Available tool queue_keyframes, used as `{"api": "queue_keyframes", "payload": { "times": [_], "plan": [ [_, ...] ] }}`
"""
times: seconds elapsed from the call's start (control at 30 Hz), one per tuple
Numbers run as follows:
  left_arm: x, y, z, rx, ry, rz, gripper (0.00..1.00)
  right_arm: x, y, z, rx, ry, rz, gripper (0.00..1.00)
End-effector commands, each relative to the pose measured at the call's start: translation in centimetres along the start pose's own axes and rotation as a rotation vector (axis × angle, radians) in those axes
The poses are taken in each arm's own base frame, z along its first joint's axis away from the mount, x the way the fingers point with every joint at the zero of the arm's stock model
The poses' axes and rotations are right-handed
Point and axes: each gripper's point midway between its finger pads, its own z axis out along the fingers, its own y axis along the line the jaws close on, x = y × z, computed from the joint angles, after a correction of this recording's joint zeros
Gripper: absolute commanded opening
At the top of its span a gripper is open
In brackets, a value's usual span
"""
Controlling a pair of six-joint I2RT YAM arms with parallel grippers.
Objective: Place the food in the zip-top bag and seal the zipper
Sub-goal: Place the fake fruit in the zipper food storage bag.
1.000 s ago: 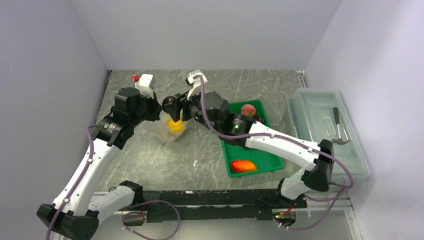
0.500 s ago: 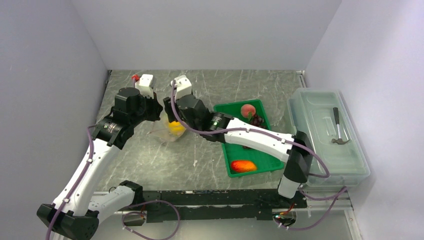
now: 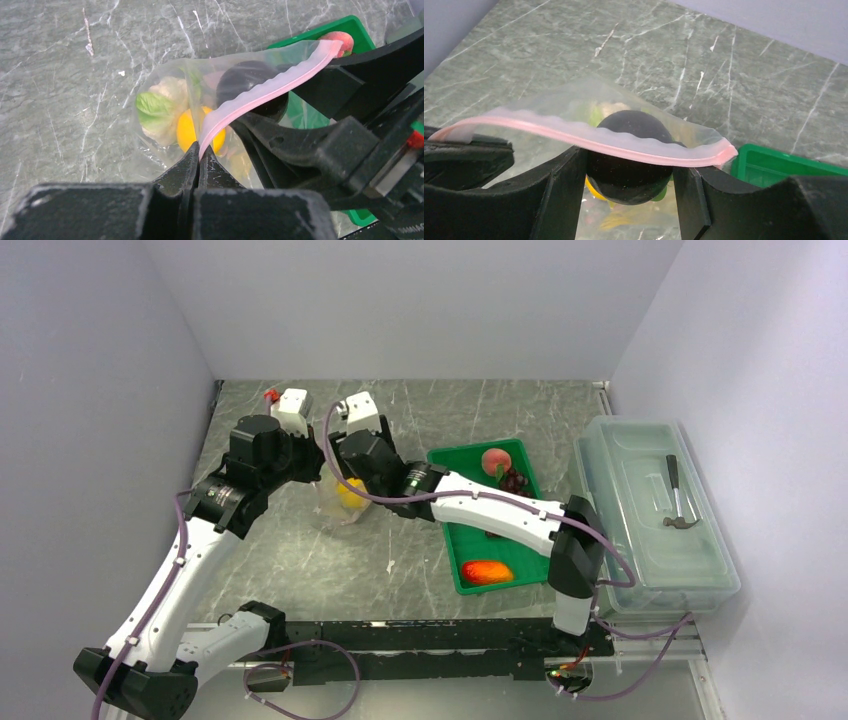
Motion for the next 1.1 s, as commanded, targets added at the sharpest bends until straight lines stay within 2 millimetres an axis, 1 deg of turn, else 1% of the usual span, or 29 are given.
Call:
{"api": "queue_keyframes", "payload": {
  "times": [0.0,0.1,0.33,0.57,0.73,0.83,0.87,0.97,1.07],
  "plan": [
    [-1.1,-0.7,-0.3,0.032,-0.046,-0.006,0.00,-3.0,-1.8,0.1,0.071,-0.068,0.057,0.48],
    [-1.1,-0.7,-0.2,0.031,-0.045,-0.006,0.00,-3.1,-2.1,0.1,0.078,-0.073,0.073,0.63],
    [-1.0,-0.7,-0.2,0.033,-0.042,-0.006,0.00,-3.3,-2.5,0.0,0.082,-0.085,0.086,0.78],
    [-1.0,-0.7,-0.1,0.034,-0.039,-0.006,0.00,-3.7,-2.6,-0.4,0.073,-0.090,0.094,0.81],
    [-0.9,-0.7,0.0,0.031,-0.033,-0.006,0.00,-4.2,-2.5,-1.3,0.032,-0.095,0.120,0.81],
    [-0.9,-0.6,0.1,0.028,-0.033,-0.007,0.00,-4.8,-2.5,-2.4,-0.005,-0.107,0.144,0.81],
    [-0.8,-0.6,0.1,0.027,-0.031,-0.008,0.00,-5.5,-2.6,-3.2,-0.025,-0.120,0.159,0.81],
    [-0.9,-0.6,0.1,0.025,-0.032,-0.008,0.00,-6.5,-2.6,-4.8,-0.080,-0.140,0.187,0.82],
    [-0.8,-0.5,0.1,0.021,-0.030,-0.008,0.00,-7.2,-2.6,-6.6,-0.143,-0.155,0.196,0.82]
  ]
}}
